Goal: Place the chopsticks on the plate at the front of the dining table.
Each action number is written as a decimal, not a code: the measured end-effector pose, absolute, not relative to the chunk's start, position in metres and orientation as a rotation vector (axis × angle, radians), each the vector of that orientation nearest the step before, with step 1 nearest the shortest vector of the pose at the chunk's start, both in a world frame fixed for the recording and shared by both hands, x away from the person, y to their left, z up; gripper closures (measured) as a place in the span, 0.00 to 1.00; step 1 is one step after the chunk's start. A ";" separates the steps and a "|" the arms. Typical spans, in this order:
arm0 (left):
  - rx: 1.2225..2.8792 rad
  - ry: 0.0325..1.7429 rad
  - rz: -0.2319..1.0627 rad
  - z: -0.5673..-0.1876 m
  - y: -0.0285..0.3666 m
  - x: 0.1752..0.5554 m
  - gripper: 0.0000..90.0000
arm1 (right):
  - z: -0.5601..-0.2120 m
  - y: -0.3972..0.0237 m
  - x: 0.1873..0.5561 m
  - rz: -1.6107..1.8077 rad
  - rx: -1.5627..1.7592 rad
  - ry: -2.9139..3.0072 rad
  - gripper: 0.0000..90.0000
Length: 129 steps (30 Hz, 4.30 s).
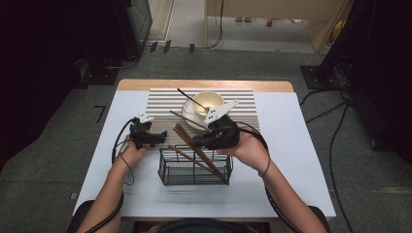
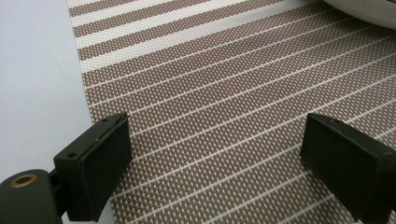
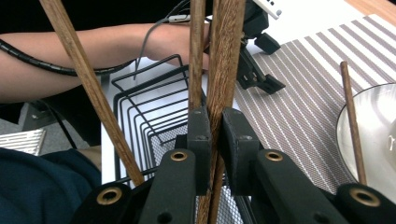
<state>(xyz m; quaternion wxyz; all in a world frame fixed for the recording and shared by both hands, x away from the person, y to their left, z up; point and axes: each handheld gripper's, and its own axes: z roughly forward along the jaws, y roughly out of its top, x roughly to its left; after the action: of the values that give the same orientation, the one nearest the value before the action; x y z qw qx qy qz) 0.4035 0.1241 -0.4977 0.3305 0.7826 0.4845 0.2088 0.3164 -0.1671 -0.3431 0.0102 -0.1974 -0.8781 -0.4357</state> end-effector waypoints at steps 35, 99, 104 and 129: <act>2.046 1.267 0.546 -0.498 0.124 0.403 0.10 | -0.365 -0.179 0.288 -1.271 -0.665 -2.820 0.94; 2.049 1.268 0.546 -0.498 0.124 0.403 0.10 | -0.299 -0.170 0.322 -1.267 -0.764 -2.775 0.95; 2.047 1.269 0.546 -0.498 0.124 0.403 0.10 | -0.293 -0.168 0.326 -1.255 -0.764 -2.779 0.95; 2.046 1.269 0.545 -0.498 0.124 0.404 0.10 | -0.272 -0.159 0.345 -1.172 -0.768 -2.838 0.94</act>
<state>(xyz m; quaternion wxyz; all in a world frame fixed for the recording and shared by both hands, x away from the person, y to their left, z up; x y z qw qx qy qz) 0.4036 0.1237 -0.4975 0.3301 0.7824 0.4852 0.2084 0.3446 -0.1595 -0.2715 -0.0117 -0.2427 -0.8966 -0.3703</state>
